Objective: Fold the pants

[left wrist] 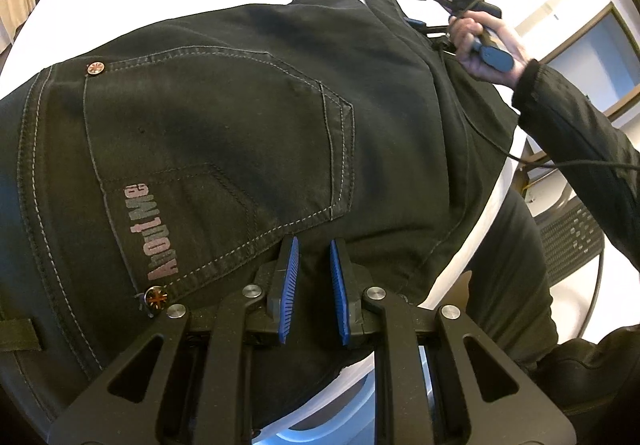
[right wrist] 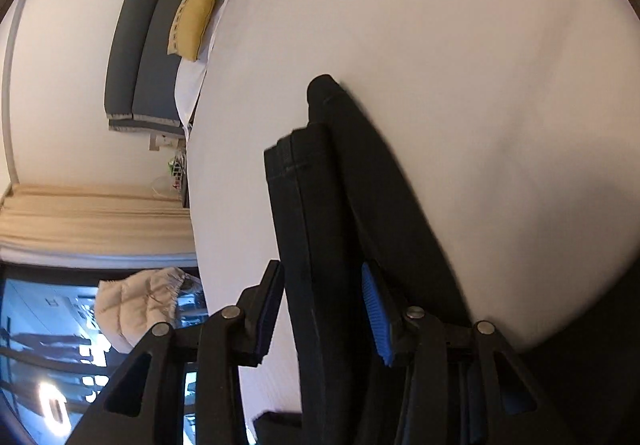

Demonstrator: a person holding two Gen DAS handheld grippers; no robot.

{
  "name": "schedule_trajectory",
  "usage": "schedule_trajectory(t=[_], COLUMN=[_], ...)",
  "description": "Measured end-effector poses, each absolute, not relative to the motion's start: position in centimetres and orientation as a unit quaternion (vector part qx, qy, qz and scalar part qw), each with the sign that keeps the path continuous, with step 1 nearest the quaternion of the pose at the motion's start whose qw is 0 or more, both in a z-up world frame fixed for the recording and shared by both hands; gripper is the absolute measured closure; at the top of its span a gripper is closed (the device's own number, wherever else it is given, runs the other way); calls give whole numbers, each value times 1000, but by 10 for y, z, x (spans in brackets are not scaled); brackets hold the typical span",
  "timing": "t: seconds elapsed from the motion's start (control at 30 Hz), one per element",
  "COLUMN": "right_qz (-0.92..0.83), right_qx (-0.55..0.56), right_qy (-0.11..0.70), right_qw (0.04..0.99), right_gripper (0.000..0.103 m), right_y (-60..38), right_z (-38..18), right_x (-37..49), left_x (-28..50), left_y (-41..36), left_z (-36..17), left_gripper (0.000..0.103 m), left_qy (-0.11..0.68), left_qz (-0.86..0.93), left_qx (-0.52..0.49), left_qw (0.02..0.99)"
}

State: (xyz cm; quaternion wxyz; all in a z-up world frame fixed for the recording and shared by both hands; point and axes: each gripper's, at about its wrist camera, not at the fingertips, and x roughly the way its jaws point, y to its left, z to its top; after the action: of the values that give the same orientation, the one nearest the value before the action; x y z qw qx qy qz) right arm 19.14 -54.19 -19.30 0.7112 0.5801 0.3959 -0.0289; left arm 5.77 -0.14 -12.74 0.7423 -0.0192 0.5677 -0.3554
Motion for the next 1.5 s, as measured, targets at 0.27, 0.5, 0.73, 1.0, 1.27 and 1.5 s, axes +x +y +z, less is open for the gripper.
schedule_trajectory(t=[0.27, 0.5, 0.73, 1.0, 1.27, 1.5], right_qz=[-20, -42, -143, -207, -176, -211], right_qx=[566, 546, 569, 632, 674, 647], right_qy=[388, 293, 202, 174, 167, 178], right_qw=[728, 784, 784, 726, 697, 711], right_gripper=[97, 98, 98, 98, 95, 98], right_y=[-541, -581, -648, -659, -674, -667], right_z=[-188, -129, -111, -169, -183, -174], right_x=[204, 123, -41, -135, -131, -138], left_x=[59, 58, 53, 49, 47, 45], left_y=[0, -7, -21, -33, -48, -57], left_z=[-128, -126, -124, -119, -115, -111], left_gripper=[87, 87, 87, 87, 86, 86], left_qy=[571, 570, 569, 575, 577, 580], left_qz=[-355, -354, -347, -330, -317, -308], left_qx=[-16, -2, 15, 23, 37, 54], left_qw=[740, 742, 745, 748, 752, 752])
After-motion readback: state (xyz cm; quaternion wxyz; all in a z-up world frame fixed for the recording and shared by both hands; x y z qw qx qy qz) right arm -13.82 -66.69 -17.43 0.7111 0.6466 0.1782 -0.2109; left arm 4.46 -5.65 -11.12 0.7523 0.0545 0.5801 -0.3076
